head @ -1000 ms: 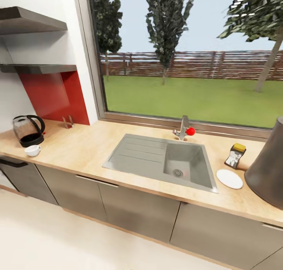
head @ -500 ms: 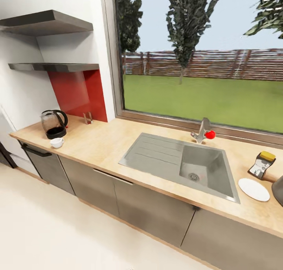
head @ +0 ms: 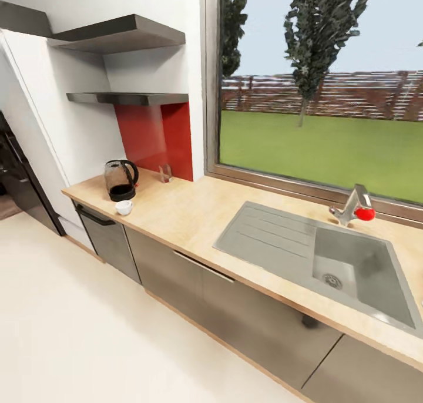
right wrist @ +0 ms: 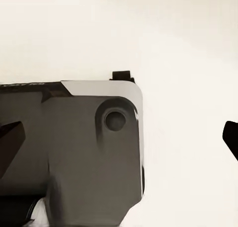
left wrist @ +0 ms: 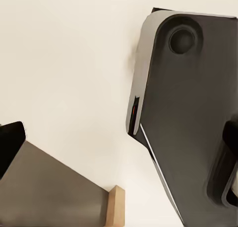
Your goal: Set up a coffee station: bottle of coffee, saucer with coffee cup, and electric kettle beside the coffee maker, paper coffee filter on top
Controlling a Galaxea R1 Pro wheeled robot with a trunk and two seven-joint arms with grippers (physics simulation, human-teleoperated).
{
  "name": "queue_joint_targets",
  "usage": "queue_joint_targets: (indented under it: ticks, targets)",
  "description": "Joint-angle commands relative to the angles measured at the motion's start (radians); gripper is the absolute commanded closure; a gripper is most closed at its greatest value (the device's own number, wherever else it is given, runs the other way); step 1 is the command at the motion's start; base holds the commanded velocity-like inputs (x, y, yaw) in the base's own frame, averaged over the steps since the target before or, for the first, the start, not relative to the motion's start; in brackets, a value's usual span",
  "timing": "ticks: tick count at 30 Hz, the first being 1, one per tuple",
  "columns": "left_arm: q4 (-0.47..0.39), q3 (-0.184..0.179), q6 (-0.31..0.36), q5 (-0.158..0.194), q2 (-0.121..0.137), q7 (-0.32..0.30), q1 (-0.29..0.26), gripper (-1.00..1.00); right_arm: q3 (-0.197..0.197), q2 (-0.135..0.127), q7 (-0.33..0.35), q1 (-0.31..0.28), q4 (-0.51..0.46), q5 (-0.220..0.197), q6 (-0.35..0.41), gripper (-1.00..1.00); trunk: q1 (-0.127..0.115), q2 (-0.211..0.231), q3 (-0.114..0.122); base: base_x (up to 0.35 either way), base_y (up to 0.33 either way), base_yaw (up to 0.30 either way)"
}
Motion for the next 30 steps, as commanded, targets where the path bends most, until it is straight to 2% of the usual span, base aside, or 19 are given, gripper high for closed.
queue_joint_targets:
  ticks: [1,13,21,24,27,29,30]
  targets:
    - [0.003,-0.008,-0.003,0.011,0.0,-0.006,-0.001,-1.0,-0.009,-0.002,0.004,0.002,-0.001,0.008,0.002,-1.0,0.001,-0.002,-0.002,0.147,0.277,0.275]
    - [0.003,-0.008,-0.004,0.011,0.0,-0.005,-0.007,-1.0,-0.009,-0.015,0.004,0.021,-0.001,0.009,0.002,-1.0,0.001,-0.002,-0.009,0.172,0.278,0.263]
    - [0.003,-0.008,-0.004,0.009,0.006,-0.004,-0.008,-1.0,-0.007,-0.046,0.004,0.078,-0.001,0.021,0.003,-1.0,0.001,-0.002,-0.013,0.226,0.256,0.168]
    - [0.003,-0.008,-0.004,0.009,0.007,-0.003,-0.008,-1.0,-0.006,-0.05,0.004,0.084,-0.001,0.05,0.003,-1.0,0.001,-0.002,-0.013,0.238,0.253,0.026]
    - [0.003,-0.008,-0.004,0.009,0.007,-0.003,-0.008,-1.0,-0.006,-0.045,0.004,0.086,-0.002,0.113,0.003,-1.0,0.001,-0.002,-0.013,0.241,0.253,0.008]
    - [0.003,-0.008,-0.004,0.009,0.005,-0.003,-0.008,-1.0,-0.006,-0.042,0.003,0.086,-0.002,0.174,0.002,-1.0,0.001,-0.002,-0.013,0.241,0.253,0.003]
    - [0.003,-0.008,-0.004,0.009,0.005,-0.003,-0.008,-1.0,-0.006,-0.041,0.003,0.086,-0.002,0.188,0.001,-1.0,0.001,-0.002,-0.013,0.241,0.253,0.002]
